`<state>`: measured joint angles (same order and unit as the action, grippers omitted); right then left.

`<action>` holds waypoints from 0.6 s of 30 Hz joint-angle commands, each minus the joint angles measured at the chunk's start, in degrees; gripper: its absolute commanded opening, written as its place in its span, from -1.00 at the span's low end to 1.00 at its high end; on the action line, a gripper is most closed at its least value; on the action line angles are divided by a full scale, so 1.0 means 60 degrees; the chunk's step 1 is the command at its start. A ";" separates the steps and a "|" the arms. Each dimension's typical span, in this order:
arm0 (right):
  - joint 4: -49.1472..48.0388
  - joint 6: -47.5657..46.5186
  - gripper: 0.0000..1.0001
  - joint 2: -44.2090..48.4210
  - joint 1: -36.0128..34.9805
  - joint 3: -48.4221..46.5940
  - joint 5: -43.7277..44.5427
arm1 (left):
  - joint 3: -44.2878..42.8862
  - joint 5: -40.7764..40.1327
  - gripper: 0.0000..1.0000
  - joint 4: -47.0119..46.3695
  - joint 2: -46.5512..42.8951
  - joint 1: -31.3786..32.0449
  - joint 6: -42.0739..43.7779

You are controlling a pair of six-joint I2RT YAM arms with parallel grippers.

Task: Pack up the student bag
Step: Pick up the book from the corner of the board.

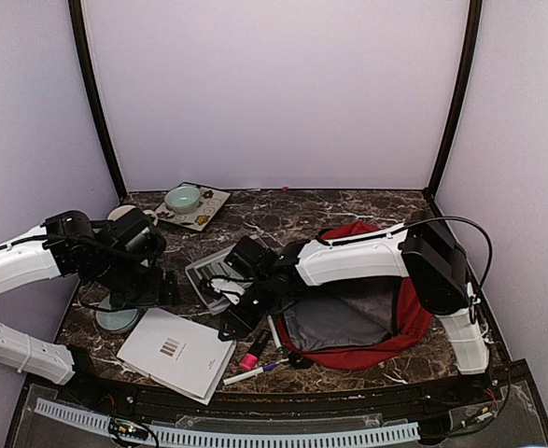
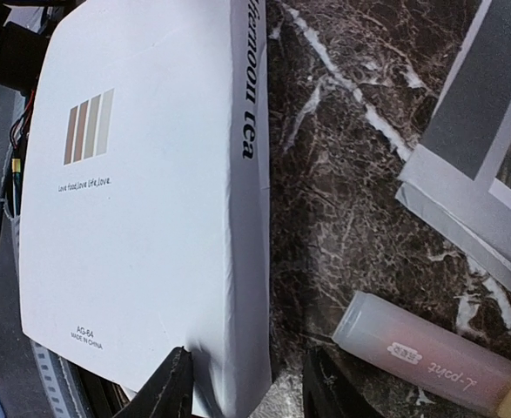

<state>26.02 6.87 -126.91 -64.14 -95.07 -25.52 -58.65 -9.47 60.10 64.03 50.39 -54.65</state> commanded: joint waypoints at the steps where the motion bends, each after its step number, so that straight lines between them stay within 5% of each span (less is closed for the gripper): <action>1: 0.0158 -0.0164 -0.13 -0.0446 -0.0192 -0.0284 -0.0178 | 0.0059 -0.0074 0.86 0.0340 -0.0255 -0.0049 -0.0151; 6: 0.0105 -0.0219 -0.18 -0.0552 -0.0230 -0.0283 -0.0576 | 0.0082 -0.0034 0.86 0.0411 -0.0386 -0.0049 -0.0336; 13: -0.0024 -0.0087 -0.96 -0.1041 -0.0281 0.0083 -0.0152 | 0.0096 0.0076 0.85 0.0392 -0.0376 -0.0049 -0.0451; 18: 0.0130 -0.0072 -1.00 -0.0943 -0.0271 -0.0022 0.0065 | 0.0048 0.0032 0.81 0.0392 -0.0321 -0.0049 -0.0475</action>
<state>23.55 6.52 -129.23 -64.90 -96.49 -29.04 -58.65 -8.99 60.29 62.54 50.37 -56.64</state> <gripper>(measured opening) 0.043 0.917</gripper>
